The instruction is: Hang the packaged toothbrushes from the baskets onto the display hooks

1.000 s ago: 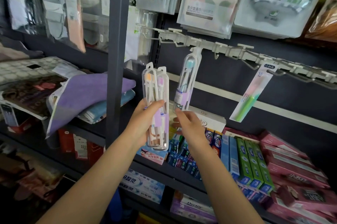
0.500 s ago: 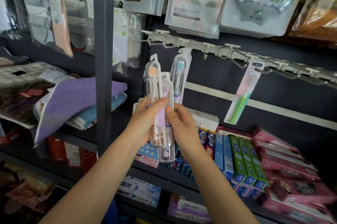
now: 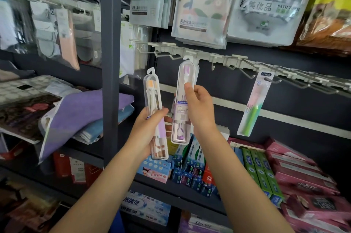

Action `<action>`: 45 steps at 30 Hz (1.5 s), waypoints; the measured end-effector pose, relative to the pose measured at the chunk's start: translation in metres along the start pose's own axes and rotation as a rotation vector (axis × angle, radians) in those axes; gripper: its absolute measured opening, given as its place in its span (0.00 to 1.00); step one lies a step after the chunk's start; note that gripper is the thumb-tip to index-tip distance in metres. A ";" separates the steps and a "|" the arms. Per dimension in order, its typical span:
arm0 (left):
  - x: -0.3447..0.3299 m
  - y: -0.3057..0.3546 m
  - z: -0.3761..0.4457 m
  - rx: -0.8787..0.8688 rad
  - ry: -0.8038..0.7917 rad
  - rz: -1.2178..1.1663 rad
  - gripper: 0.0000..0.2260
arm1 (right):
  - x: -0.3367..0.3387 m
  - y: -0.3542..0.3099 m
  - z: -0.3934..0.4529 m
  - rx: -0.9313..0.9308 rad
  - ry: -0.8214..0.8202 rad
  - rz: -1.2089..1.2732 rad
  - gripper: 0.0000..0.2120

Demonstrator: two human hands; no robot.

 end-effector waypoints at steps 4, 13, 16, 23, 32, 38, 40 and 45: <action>0.000 -0.002 0.000 -0.007 -0.043 0.058 0.10 | 0.002 0.001 0.002 0.011 0.053 -0.038 0.20; -0.003 -0.003 0.005 -0.060 -0.099 0.183 0.16 | 0.001 0.014 0.015 -0.017 0.096 -0.103 0.21; 0.003 -0.007 0.015 -0.070 -0.038 0.257 0.21 | 0.000 0.027 0.019 -0.041 0.097 -0.137 0.20; 0.003 -0.026 0.040 -0.032 0.038 0.231 0.15 | -0.001 0.044 0.036 -0.086 0.120 -0.193 0.20; 0.002 -0.034 0.062 -0.039 0.111 0.309 0.16 | -0.005 0.063 0.050 -0.116 0.102 -0.211 0.19; 0.007 -0.039 0.059 -0.037 0.108 0.310 0.15 | -0.002 0.084 0.050 -0.174 0.082 -0.197 0.21; 0.007 -0.039 0.057 -0.046 0.117 0.331 0.14 | -0.002 0.087 0.050 -0.177 0.067 -0.194 0.20; 0.010 -0.031 0.050 -0.075 0.106 0.313 0.10 | 0.006 0.088 0.038 -0.150 0.108 -0.208 0.16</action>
Point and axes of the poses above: each hand's wrist, its own z-axis towards the middle knuckle, its own x-axis out of the back of the hand, y = z × x, the point moved 8 cm from there along z, towards the middle knuckle, and after that the axes turned 4 degrees about -z, right-handed, at the moved point
